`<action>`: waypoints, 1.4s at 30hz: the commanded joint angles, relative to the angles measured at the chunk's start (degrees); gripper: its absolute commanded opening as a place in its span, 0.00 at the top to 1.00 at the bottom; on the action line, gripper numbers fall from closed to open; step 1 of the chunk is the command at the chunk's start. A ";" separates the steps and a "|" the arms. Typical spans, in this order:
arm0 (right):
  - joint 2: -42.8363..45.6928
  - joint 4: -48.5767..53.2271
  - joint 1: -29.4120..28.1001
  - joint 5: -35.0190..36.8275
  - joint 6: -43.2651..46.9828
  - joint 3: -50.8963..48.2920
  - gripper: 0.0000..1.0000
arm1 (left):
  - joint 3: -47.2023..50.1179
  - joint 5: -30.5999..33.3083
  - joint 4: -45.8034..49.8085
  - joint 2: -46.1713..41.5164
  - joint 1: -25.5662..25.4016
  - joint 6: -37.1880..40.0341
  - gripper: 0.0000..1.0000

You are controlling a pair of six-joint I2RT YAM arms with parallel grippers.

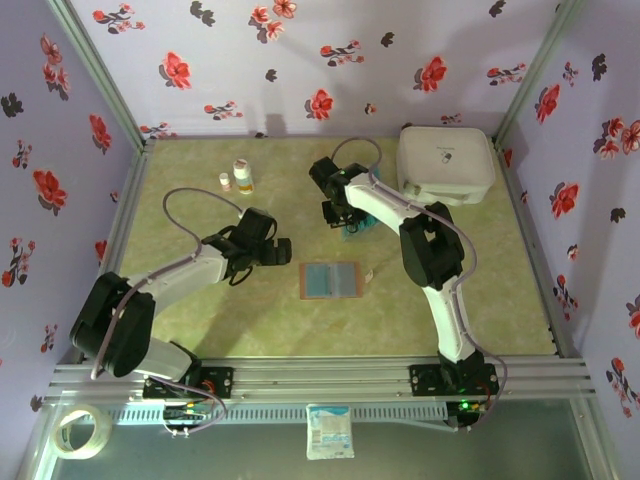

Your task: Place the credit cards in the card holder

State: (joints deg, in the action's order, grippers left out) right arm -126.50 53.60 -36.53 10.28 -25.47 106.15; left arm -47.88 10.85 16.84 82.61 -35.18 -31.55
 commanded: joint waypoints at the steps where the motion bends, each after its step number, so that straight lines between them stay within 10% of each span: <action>1: 0.54 -0.18 0.07 0.06 -0.30 1.56 0.73 | -1.60 -0.81 1.77 0.97 0.45 0.59 0.00; 42: 2.35 -1.17 1.55 -1.74 -1.08 1.89 0.86 | -3.28 -2.92 4.10 3.15 0.37 0.31 0.00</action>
State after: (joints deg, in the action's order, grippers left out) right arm -126.48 52.51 -35.40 8.95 -25.91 106.48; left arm -49.80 8.62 19.16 85.23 -35.18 -31.53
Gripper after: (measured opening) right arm 0.142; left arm 0.997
